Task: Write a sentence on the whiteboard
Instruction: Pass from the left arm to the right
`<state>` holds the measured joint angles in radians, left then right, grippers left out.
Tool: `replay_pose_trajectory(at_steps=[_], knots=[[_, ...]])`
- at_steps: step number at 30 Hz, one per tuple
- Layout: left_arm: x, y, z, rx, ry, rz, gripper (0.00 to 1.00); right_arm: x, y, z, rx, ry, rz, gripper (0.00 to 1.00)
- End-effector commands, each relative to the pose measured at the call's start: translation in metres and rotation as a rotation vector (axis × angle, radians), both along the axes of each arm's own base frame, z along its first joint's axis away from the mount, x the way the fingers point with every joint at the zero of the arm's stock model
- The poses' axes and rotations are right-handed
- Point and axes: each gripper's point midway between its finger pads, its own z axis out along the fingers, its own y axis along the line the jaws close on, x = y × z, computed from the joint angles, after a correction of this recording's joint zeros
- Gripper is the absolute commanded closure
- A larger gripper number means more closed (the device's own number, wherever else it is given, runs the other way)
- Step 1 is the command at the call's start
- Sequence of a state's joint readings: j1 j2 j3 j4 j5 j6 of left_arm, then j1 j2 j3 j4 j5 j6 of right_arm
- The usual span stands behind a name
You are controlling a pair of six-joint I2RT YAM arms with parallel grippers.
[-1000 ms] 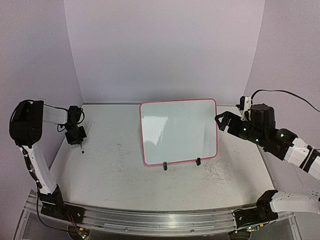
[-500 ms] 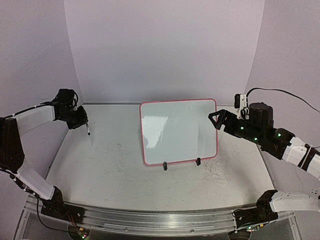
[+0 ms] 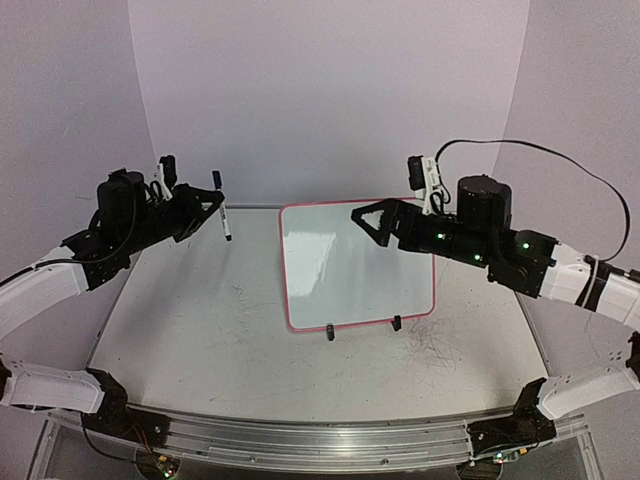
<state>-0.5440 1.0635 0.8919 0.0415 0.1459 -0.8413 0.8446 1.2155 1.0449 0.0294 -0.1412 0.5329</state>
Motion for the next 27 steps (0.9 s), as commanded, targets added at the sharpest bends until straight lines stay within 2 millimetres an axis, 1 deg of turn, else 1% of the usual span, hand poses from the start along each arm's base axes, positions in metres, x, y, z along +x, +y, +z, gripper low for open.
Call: replay_pose_trajectory(at_steps=[1,4,6,9,11,12,13,14,15,16,19,22,24,25,27], knots=[[-0.012,-0.043,0.041,-0.137,-0.123,-0.085,1.00,-0.002,0.053,0.038,0.148,-0.062,0.096,0.02],[-0.019,-0.064,0.050,-0.183,-0.168,-0.106,1.00,-0.002,0.082,0.046,0.196,-0.052,0.130,0.02],[-0.023,-0.076,0.056,-0.224,-0.194,-0.125,1.00,-0.001,0.096,0.049,0.237,-0.042,0.152,0.03],[-0.029,-0.095,0.062,-0.259,-0.212,-0.165,1.00,0.000,0.110,0.047,0.259,-0.031,0.187,0.14],[-0.032,-0.109,0.061,-0.268,-0.208,-0.200,1.00,0.000,0.118,0.043,0.250,-0.028,0.215,0.21],[-0.033,-0.113,0.060,-0.274,-0.204,-0.214,1.00,0.000,0.120,0.039,0.248,-0.021,0.223,0.28],[-0.034,-0.118,0.058,-0.280,-0.199,-0.225,1.00,0.000,0.122,0.035,0.248,-0.016,0.229,0.37],[-0.035,-0.121,0.057,-0.284,-0.197,-0.233,1.00,0.000,0.123,0.032,0.248,-0.010,0.231,0.50],[-0.036,-0.124,0.056,-0.288,-0.195,-0.241,1.00,0.000,0.124,0.030,0.247,-0.006,0.232,0.59],[-0.037,-0.126,0.056,-0.291,-0.194,-0.248,1.00,0.000,0.124,0.030,0.247,-0.007,0.231,0.61],[-0.038,-0.132,0.053,-0.296,-0.193,-0.263,1.00,0.001,0.125,0.025,0.236,-0.007,0.232,0.62],[-0.039,-0.138,0.052,-0.300,-0.187,-0.282,1.00,0.001,0.130,0.022,0.237,0.003,0.248,0.66],[-0.040,-0.141,0.054,-0.308,-0.193,-0.294,1.00,0.001,0.133,0.020,0.236,0.008,0.261,0.68],[-0.041,-0.142,0.055,-0.310,-0.196,-0.299,1.00,0.001,0.134,0.019,0.233,0.009,0.264,0.70],[-0.043,-0.144,0.056,-0.308,-0.203,-0.306,1.00,0.003,0.134,0.015,0.225,0.010,0.256,0.80]])
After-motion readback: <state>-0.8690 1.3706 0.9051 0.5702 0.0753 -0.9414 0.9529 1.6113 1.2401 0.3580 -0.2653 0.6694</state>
